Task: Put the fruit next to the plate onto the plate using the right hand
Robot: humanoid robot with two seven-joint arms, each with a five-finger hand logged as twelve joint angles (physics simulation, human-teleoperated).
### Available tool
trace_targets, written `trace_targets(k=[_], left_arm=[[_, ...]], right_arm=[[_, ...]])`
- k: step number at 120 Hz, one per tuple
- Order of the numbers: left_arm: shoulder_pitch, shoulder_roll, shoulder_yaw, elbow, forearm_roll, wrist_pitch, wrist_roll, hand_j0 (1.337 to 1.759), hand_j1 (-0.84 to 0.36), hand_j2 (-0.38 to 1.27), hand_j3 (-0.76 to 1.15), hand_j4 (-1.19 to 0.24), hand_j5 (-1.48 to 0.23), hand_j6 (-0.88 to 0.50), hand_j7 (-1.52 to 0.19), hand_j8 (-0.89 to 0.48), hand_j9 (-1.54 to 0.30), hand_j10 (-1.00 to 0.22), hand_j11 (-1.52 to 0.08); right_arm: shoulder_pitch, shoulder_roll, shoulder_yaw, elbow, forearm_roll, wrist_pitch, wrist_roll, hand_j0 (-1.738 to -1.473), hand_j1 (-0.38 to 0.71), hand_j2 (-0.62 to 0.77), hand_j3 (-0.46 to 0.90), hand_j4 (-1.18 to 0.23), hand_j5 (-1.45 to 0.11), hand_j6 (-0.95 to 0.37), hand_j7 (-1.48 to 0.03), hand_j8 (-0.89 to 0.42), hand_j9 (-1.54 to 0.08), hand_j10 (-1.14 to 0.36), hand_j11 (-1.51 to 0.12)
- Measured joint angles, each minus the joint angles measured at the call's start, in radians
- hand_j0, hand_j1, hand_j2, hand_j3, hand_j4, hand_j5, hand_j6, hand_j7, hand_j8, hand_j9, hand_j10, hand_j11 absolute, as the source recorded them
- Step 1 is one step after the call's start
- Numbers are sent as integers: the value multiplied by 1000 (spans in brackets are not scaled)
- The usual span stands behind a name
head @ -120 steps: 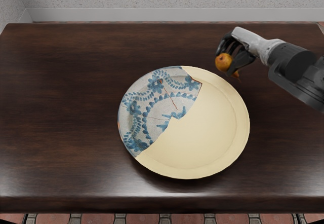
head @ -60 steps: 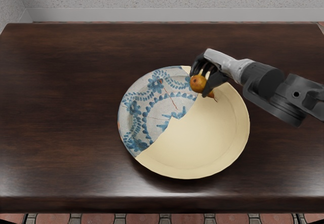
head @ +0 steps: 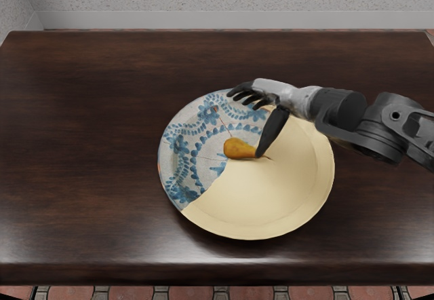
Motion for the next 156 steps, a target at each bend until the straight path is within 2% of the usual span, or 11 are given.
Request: trace_targets(k=[14,31,63,88,115,156], left_arm=[[0,0,0,0,0,0,0,1658,344,0,0,-3,-5,-3,-5,-3,-5,-3,-5],[0,0,0,0,0,0,0,1658,344,0,0,-3,-5,-3,-5,-3,-5,-3,-5],[0,0,0,0,0,0,0,1658,344,0,0,-3,-5,-3,-5,-3,-5,-3,-5],[-5,0,0,0,0,0,3,1658,344,0,0,-3,-5,-3,-5,-3,-5,-3,-5],[-6,0,-1,0,0,0,3,1658,344,0,0,-3,-5,-3,-5,-3,-5,-3,-5],[-8,0,-2,0,0,0,3,1658,344,0,0,-3,-5,-3,-5,-3,-5,-3,-5]], right_arm=[[-56,-3,158,-2,181,241,0,-1658,-223,74,0,-120,-161,-100,-158,-101,-161,-120,-161],[-207,11,393,-9,391,447,0,-1658,-275,35,0,-70,-93,-60,-91,-60,-93,-70,-93],[-522,49,732,-64,595,514,0,-1658,-311,7,0,-34,-45,-31,-44,-31,-45,-34,-45],[-687,45,934,-87,714,518,0,-1658,-320,0,0,-25,-33,-24,-33,-24,-33,-25,-33],[-789,38,1090,-161,784,519,0,-1658,-323,-2,0,-21,-29,-21,-29,-21,-29,-21,-29],[-813,44,1139,-219,802,519,0,-1658,-325,-3,0,-20,-27,-19,-27,-20,-27,-20,-27]])
